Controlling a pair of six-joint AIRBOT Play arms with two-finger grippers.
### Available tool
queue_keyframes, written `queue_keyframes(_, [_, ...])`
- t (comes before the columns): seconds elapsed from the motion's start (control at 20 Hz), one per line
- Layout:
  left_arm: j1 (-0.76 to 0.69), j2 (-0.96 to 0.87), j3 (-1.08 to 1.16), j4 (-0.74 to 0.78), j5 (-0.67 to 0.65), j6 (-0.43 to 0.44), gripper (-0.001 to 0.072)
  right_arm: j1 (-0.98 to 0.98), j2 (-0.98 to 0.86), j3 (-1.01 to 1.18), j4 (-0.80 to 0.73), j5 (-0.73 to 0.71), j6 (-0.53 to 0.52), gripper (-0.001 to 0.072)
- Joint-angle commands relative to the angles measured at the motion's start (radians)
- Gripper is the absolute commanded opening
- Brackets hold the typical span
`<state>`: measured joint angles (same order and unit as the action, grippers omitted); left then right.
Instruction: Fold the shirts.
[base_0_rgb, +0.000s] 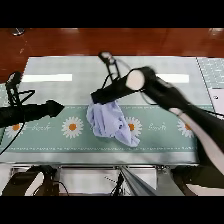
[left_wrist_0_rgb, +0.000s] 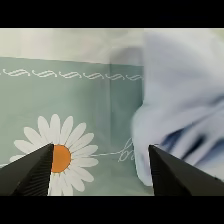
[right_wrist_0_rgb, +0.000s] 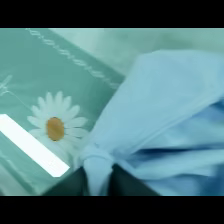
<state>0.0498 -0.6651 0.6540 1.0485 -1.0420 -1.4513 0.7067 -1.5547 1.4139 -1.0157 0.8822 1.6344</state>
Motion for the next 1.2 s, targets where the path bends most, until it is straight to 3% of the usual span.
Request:
queue_keyframes(0.0, [-0.001, -0.006, -0.001, -0.022, -0.008, 0.000, 0.0702, 0.006, -0.100, -0.017, 0.331, -0.050, -0.149, 0.0629])
queue_keyframes(0.2, [0.000, -0.018, -0.001, -0.070, -0.153, 0.001, 0.0702, -0.227, 0.005, 0.011, 0.303, 0.188, -0.169, 0.0626])
queue_keyframes(0.3, [0.000, -0.021, -0.006, -0.069, -0.226, 0.051, 0.0702, -0.384, 0.114, 0.011, 0.109, 0.318, -0.106, 0.0617])
queue_keyframes(0.4, [0.000, -0.024, -0.029, -0.021, -0.233, 0.052, 0.0702, -0.500, 0.241, -0.044, -0.177, 0.420, -0.014, 0.0617])
queue_keyframes(0.5, [0.012, -0.055, -0.063, 0.054, -0.230, 0.048, 0.0702, -0.591, 0.388, -0.219, -0.362, 0.430, 0.070, 0.0618])
queue_keyframes(0.55, [0.027, -0.084, -0.081, 0.064, -0.223, 0.048, 0.0702, -0.622, 0.457, -0.330, -0.381, 0.397, 0.107, 0.0618])
queue_keyframes(0.7, [0.063, -0.209, -0.134, -0.019, -0.169, 0.028, 0.0701, -0.637, 0.640, -0.682, -0.236, 0.241, 0.127, 0.0617])
queue_keyframes(0.85, [0.022, -0.356, -0.156, -0.258, -0.174, 0.146, 0.0701, -0.587, 0.732, -0.925, -0.053, 0.111, 0.125, 0.0617])
queue_keyframes(0.95, [-0.057, -0.437, -0.156, -0.343, -0.137, 0.169, 0.0701, -0.534, 0.744, -0.995, -0.012, 0.064, 0.126, 0.0617])
queue_keyframes(1.15, [-0.228, -0.500, -0.155, -0.486, 0.148, 0.229, 0.0702, -0.440, 0.743, -1.016, -0.011, 0.014, 0.166, 0.0617])
